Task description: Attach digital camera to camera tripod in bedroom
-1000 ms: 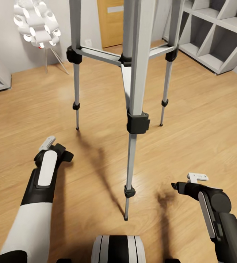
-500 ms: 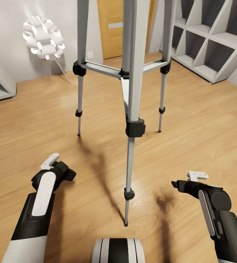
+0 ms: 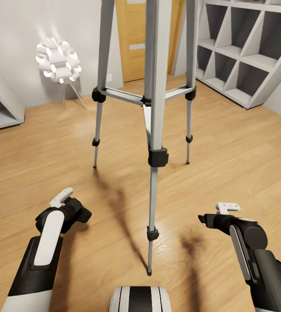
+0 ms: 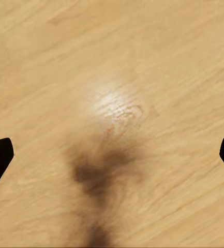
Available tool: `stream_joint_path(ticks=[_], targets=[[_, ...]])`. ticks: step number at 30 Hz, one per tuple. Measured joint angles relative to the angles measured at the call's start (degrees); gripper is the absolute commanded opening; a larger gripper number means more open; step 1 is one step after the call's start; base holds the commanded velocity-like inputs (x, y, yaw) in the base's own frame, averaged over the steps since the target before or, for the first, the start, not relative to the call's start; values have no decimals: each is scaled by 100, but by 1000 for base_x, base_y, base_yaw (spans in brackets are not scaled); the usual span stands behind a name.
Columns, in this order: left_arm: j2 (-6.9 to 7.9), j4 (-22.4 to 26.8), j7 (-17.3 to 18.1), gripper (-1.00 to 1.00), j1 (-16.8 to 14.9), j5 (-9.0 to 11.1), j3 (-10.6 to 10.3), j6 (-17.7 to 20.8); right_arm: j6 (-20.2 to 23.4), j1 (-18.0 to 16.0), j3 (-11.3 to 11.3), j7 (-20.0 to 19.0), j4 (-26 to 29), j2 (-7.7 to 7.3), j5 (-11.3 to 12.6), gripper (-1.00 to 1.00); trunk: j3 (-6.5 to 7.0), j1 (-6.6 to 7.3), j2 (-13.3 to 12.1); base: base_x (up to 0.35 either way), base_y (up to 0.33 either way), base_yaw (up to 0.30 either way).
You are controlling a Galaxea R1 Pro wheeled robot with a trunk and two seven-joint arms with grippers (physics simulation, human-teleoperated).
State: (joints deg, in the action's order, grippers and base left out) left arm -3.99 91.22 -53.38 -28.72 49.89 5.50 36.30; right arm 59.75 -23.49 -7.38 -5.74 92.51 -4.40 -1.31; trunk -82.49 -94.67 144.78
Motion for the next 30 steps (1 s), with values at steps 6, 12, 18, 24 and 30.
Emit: stream_joint_path(ticks=[6,12,18,24,30], targets=[[9,25,6,-100,38,-1,-6,118,0,-3,233,0,0,-5,-4,100,133,15,-8,0,0,0],[10,35,28,-100,236,1,-12,157,0,-1,359,0,-1,-7,-7,100,266,31,-16,0,0,0],[12,42,66,-100,401,0,-5,147,0,-2,399,0,-1,-12,-8,100,399,46,-24,0,0,0],[14,59,78,-100,474,-1,1,146,0,-3,414,0,-1,-11,-8,100,532,62,-32,0,0,0],[16,69,80,-100,495,-2,3,156,0,-3,418,0,0,-15,-8,100,665,77,-40,0,0,0]])
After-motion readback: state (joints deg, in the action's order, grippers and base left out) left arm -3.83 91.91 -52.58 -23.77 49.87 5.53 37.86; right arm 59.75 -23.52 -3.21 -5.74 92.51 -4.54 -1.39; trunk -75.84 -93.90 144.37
